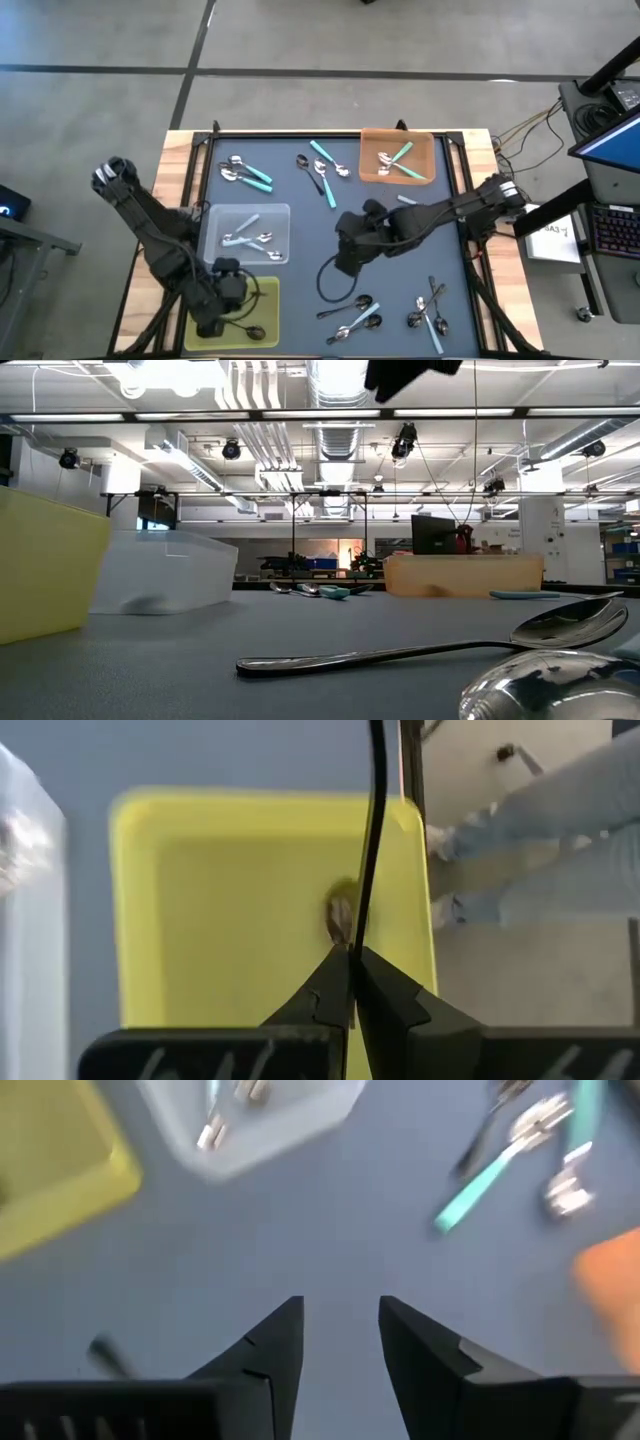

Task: Sort silverware by color (type)
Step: Put the black spoon into the yellow bin

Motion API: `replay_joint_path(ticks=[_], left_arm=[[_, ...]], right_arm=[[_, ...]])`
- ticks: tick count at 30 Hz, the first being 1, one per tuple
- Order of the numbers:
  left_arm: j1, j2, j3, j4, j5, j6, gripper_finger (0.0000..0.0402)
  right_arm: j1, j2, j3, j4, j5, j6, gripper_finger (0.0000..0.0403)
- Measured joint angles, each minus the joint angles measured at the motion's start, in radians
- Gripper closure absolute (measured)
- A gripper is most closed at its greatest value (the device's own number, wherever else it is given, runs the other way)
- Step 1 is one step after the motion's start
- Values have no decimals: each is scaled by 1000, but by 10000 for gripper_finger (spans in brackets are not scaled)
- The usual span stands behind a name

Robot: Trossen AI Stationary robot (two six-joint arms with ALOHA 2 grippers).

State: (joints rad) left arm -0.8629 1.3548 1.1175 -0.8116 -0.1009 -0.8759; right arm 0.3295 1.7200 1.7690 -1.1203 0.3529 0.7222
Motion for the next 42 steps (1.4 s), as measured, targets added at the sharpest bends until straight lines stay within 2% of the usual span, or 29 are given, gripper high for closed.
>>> replay_joint_path(ticks=[5, 12, 21, 26, 34, 42], left_arm=[[-43, 32, 0, 3, 70, -77, 401], [-77, 85, 0, 2, 199, -139, 401], [-83, 121, 0, 5, 223, -163, 374], [-99, 118, 0, 4, 220, -157, 343], [-130, 113, 0, -3, 150, -155, 309], [-172, 105, -1, -20, 138, -169, 306]], right_arm=[[8, 73, -1, 4, -194, 14, 286], [54, 177, -1, 10, -332, 14, 285], [96, 270, 5, 73, -491, 15, 284], [116, 300, 5, 91, -510, -81, 280], [132, 331, 4, 163, -507, -217, 292], [154, 384, 4, 238, -444, -587, 304]])
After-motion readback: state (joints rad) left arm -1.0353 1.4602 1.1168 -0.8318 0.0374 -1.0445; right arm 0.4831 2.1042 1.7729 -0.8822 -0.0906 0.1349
